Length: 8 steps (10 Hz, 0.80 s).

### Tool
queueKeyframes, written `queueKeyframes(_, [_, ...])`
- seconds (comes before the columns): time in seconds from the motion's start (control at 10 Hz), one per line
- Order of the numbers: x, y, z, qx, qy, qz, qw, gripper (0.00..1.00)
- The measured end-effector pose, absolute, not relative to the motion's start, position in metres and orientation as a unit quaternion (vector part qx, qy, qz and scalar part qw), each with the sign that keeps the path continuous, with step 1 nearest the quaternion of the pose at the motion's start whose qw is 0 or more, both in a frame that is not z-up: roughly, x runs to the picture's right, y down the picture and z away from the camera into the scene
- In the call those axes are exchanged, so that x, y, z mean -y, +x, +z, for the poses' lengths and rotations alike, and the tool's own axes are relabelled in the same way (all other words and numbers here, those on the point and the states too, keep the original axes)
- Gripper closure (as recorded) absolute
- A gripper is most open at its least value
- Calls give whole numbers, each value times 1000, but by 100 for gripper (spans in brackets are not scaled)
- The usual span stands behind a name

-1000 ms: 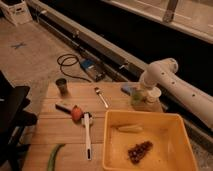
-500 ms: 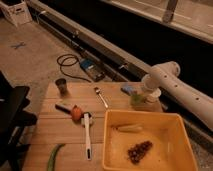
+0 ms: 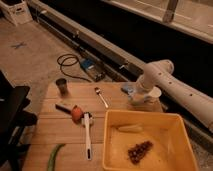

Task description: Place towel in plastic cup

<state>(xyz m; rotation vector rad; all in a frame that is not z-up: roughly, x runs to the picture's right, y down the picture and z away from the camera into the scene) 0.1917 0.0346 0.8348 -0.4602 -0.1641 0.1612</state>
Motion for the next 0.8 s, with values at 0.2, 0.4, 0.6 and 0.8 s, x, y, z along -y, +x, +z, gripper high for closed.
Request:
queueKeyframes(0.2, [-27, 198, 823, 64, -222, 74, 970, 22])
queueKeyframes(0.4, [-7, 210, 803, 38, -198, 75, 977, 22])
queueKeyframes(0.6, [25, 229, 770, 5, -161, 81, 984, 22])
queueKeyframes(0.8, [62, 267, 723, -48, -106, 100, 988, 22])
